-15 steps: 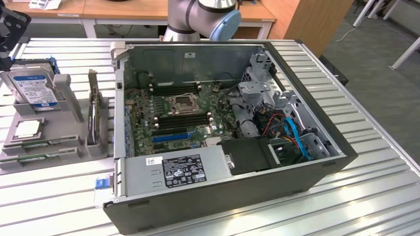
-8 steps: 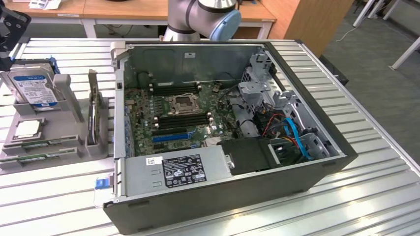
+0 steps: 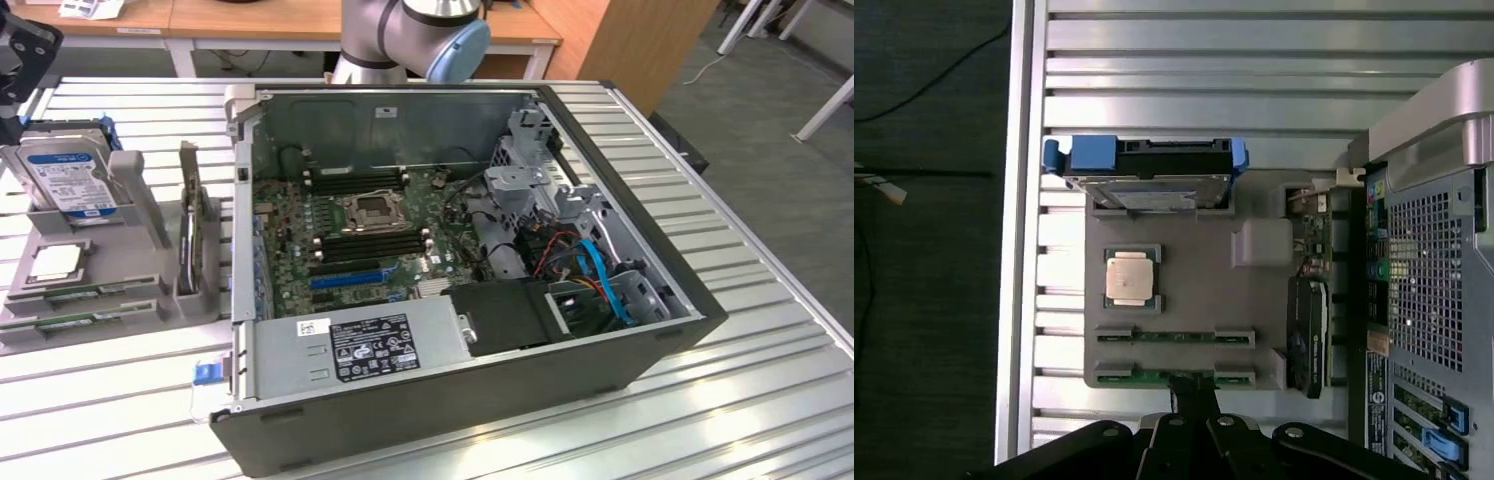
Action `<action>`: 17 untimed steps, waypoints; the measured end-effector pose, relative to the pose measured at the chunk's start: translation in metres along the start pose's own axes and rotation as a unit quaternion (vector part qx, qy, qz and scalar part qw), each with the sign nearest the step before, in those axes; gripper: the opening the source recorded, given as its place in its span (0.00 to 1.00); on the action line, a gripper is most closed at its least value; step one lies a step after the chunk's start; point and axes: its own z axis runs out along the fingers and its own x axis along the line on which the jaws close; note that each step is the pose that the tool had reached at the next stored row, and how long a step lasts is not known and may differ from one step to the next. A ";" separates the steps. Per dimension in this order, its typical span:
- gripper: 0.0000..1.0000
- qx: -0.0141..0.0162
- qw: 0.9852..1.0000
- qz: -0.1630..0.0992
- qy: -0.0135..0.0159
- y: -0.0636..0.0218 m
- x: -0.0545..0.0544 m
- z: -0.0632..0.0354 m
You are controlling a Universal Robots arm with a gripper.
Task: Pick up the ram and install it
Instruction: 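Pick up the ram and move it above insertion slot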
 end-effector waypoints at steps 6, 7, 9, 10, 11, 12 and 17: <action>0.10 0.002 0.999 -0.034 0.002 0.0000 0.000 0.0001; 0.10 0.002 0.999 -0.040 0.002 0.0000 0.000 0.0001; 0.10 0.003 0.999 -0.052 0.003 0.0000 0.000 0.0001; 0.10 0.003 0.998 -0.058 0.004 0.0000 0.000 0.0001; 0.10 0.004 0.998 -0.063 0.004 0.0000 0.000 0.0001; 0.10 0.004 0.998 -0.069 0.004 0.0000 0.000 0.0002; 0.10 0.005 0.995 -0.098 0.006 0.0000 0.000 0.0003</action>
